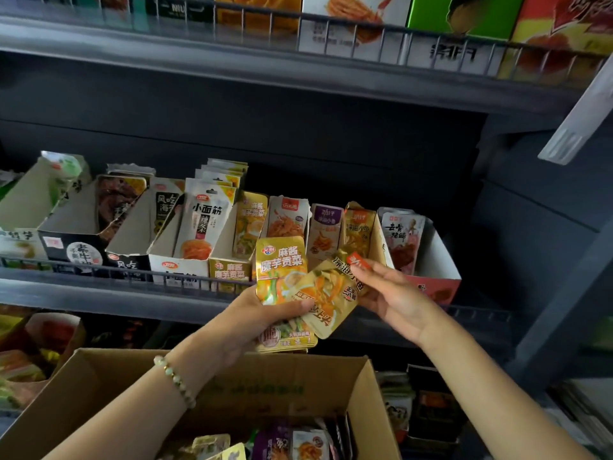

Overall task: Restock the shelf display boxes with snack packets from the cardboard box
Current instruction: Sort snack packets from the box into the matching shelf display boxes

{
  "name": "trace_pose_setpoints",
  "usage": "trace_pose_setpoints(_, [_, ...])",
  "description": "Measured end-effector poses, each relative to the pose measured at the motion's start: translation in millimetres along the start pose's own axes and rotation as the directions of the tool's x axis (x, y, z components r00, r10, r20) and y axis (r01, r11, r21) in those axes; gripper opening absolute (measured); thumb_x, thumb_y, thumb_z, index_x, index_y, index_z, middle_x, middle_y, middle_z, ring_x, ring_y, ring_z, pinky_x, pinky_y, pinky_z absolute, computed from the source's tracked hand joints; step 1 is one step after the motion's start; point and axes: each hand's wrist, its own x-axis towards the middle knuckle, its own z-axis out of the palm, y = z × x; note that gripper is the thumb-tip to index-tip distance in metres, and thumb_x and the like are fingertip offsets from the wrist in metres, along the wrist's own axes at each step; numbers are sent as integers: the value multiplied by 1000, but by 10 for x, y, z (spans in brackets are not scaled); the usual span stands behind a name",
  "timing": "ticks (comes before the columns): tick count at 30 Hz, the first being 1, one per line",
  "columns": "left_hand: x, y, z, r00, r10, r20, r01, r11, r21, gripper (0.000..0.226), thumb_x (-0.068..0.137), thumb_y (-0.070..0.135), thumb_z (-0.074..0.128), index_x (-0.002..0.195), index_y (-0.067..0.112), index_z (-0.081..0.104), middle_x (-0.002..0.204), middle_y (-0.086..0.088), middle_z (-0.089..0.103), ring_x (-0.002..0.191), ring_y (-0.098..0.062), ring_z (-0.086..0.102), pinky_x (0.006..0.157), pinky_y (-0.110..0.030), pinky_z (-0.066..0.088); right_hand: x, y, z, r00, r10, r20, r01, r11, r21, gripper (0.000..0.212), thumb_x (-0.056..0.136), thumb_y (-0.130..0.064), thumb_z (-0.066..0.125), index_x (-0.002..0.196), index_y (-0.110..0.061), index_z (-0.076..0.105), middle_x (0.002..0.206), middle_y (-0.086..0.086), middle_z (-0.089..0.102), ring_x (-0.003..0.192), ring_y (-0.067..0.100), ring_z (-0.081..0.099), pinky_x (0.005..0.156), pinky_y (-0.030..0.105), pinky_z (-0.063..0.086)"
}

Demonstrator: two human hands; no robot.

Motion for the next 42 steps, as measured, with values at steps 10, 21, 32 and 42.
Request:
trace_pose_setpoints(10, [571,326,-22,992,6,-124,-7,1000,-14,61,65,25,76,120,8,55,95,-14,75,85,-28,73,70,-36,56,563,-772,-724,877,-420,-234,280,841,-463,11,91,-14,61,102,-15,61,95,0,67,84,11,65,65,19,55])
trace_pose_setpoints(21, [1010,517,-61,992,25,-121,-20,999,38,34,78,18,72,108,13,57,82,-13,75,68,-26,73,60,-36,56,1637,-730,-821,938,-344,43,172,354,-919,15,85,-6,69,99,-10,68,90,1,66,82,10,63,73,23,54])
trace_pose_setpoints(32, [1097,414,-90,999,-17,-49,16,1000,-18,34,75,12,72,106,8,59,89,-17,75,75,-29,74,67,-38,58,2012,-759,-782,938,-314,146,198,138,-971,13,85,-6,68,86,-19,65,94,3,67,88,13,63,82,32,55])
trace_pose_setpoints(42, [763,419,-180,995,99,-23,-94,982,162,41,71,19,75,109,14,60,92,-7,76,84,-23,74,78,-38,57,1327,-643,-167,883,-469,6,322,597,-735,6,93,-20,60,97,-20,64,98,-1,67,89,10,61,74,18,49])
